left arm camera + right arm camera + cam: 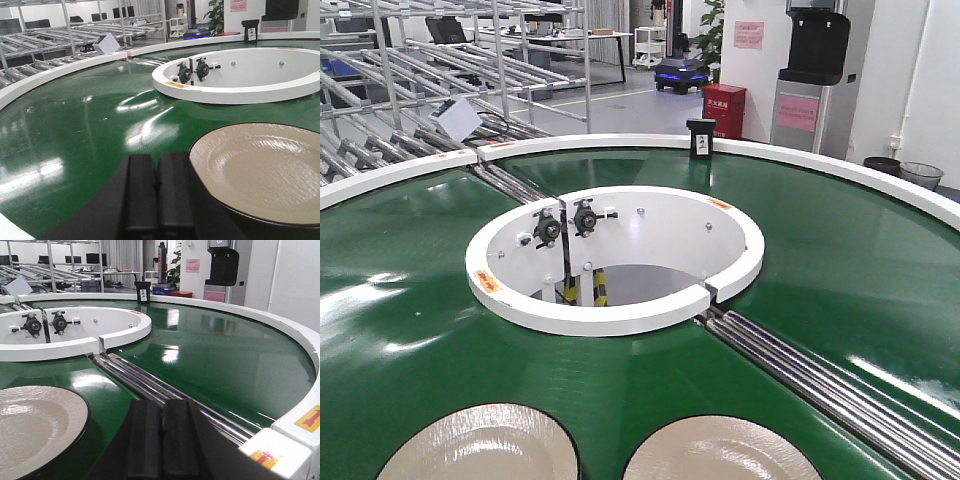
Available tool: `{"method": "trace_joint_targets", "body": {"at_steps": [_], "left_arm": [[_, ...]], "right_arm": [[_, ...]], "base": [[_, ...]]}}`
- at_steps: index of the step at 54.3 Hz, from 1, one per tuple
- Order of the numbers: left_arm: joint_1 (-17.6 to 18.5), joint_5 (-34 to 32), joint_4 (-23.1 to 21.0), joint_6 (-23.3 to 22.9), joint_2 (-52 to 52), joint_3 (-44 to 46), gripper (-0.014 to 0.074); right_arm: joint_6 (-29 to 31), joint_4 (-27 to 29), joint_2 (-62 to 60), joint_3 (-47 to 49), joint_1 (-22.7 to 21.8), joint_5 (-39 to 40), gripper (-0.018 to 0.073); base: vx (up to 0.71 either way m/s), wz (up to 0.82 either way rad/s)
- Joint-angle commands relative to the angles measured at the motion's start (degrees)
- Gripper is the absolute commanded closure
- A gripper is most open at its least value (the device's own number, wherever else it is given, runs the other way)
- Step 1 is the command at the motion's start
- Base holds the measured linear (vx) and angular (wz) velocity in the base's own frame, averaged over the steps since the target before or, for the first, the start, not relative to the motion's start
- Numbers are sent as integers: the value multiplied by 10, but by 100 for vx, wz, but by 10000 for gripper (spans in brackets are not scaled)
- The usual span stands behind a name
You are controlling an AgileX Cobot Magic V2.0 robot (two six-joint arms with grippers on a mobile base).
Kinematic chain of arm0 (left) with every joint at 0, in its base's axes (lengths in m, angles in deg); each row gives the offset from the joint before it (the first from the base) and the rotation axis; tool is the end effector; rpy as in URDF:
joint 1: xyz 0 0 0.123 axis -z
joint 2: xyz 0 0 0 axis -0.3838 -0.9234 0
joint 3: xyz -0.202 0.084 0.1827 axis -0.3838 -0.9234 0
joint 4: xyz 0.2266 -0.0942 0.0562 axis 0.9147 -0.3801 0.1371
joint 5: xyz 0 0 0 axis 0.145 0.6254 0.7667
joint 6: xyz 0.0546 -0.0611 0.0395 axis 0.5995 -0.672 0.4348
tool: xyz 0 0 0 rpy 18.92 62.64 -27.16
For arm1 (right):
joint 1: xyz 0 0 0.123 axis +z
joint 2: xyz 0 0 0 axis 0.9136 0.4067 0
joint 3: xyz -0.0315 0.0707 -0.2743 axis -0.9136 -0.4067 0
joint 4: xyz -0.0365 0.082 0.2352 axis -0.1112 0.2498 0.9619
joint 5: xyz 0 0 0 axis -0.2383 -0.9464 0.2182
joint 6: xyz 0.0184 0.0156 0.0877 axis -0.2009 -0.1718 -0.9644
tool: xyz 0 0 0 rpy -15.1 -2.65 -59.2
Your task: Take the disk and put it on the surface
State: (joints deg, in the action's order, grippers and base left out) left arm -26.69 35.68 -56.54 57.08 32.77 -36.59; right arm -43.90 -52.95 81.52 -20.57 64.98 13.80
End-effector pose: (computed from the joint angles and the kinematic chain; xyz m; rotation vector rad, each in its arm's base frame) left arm 0.0566 0.0032 0.1958 -0.0160 1.5939 0.0817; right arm 0.0570 -0.0010 0.1960 0.0066 1.5872 -0.0214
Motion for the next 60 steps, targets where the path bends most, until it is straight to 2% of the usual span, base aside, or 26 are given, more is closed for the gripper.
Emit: {"method": "trace_joint_targets", "body": {"at_steps": [1,6,9,14,17,23,31,36,42,49,60], "left_arm": [[4,-71,0,2,9,-14,595],[4,-125,-1,0,9,-13,595],[4,-169,-1,-5,9,-8,595],[4,-274,-7,-5,9,12,595],[4,-311,-6,-5,8,39,595],[4,-264,-5,-1,-18,145,595],[4,-188,-5,52,-154,331,595],[4,-151,-6,46,-269,444,595],[4,-104,-6,11,-379,533,595],[4,-75,-6,-15,-472,588,595],[4,-73,-5,-17,-548,594,589]], "right_arm": [[1,-5,-6,3,-1,52,566],[1,-5,-6,3,-1,88,566],[0,0,-6,3,-1,135,566],[-10,15,-6,13,-1,221,566],[-5,19,-6,42,-1,233,566],[37,16,20,160,-1,197,566],[81,16,142,353,-1,131,566],[81,17,240,451,-1,91,566],[81,19,346,532,-1,68,566],[77,26,448,572,-1,66,566],[63,37,543,575,-1,69,561]], "base": [[0,0],[0,0],[0,0],[0,0],[0,0],[0,0],[0,0],[0,0],[0,0],[0,0],[0,0]]}}
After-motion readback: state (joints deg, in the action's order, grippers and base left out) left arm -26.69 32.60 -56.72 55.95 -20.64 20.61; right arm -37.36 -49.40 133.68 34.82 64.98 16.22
